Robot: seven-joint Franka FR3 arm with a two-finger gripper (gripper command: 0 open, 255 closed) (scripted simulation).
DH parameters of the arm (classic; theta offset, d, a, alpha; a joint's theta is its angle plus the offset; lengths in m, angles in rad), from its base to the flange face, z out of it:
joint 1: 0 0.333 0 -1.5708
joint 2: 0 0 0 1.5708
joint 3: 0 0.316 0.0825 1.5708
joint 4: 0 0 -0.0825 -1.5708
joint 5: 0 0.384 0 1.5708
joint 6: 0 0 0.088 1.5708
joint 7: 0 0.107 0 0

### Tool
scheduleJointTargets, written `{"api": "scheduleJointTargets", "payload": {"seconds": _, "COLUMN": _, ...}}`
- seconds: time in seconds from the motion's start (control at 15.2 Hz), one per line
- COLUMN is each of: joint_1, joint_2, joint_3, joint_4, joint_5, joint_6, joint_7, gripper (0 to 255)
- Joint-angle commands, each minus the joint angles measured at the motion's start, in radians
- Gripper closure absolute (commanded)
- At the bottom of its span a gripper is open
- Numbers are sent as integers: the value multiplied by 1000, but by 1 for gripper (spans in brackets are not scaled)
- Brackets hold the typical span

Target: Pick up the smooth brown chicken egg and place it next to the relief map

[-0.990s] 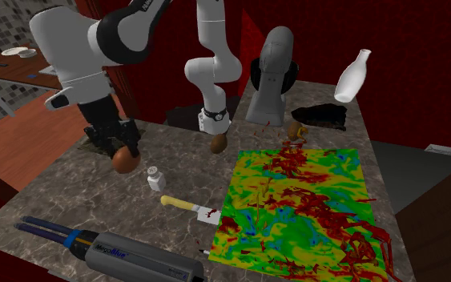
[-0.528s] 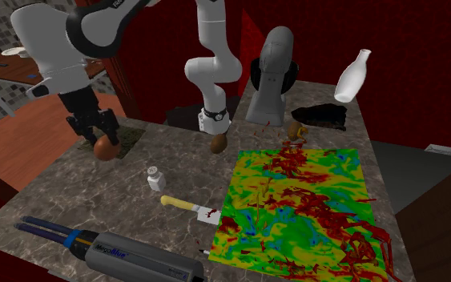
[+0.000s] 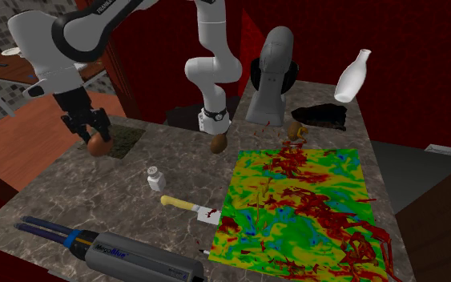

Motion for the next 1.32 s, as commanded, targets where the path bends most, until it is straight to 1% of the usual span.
{"api": "scheduleJointTargets", "payload": {"seconds": 0.0, "joint_1": 1, "joint_2": 19, "joint_3": -6, "joint_4": -10, "joint_5": 19, "joint_6": 19, "joint_7": -21, "gripper": 255}}
{"api": "scheduleJointTargets", "payload": {"seconds": 0.53, "joint_1": 3, "joint_2": 83, "joint_3": -16, "joint_4": -65, "joint_5": 95, "joint_6": 100, "joint_7": -99, "gripper": 255}}
{"api": "scheduleJointTargets", "payload": {"seconds": 1.19, "joint_1": -6, "joint_2": 192, "joint_3": -10, "joint_4": -111, "joint_5": 229, "joint_6": 184, "joint_7": -221, "gripper": 255}}
{"api": "scheduleJointTargets", "payload": {"seconds": 1.25, "joint_1": -6, "joint_2": 192, "joint_3": -9, "joint_4": -111, "joint_5": 229, "joint_6": 184, "joint_7": -221, "gripper": 255}}
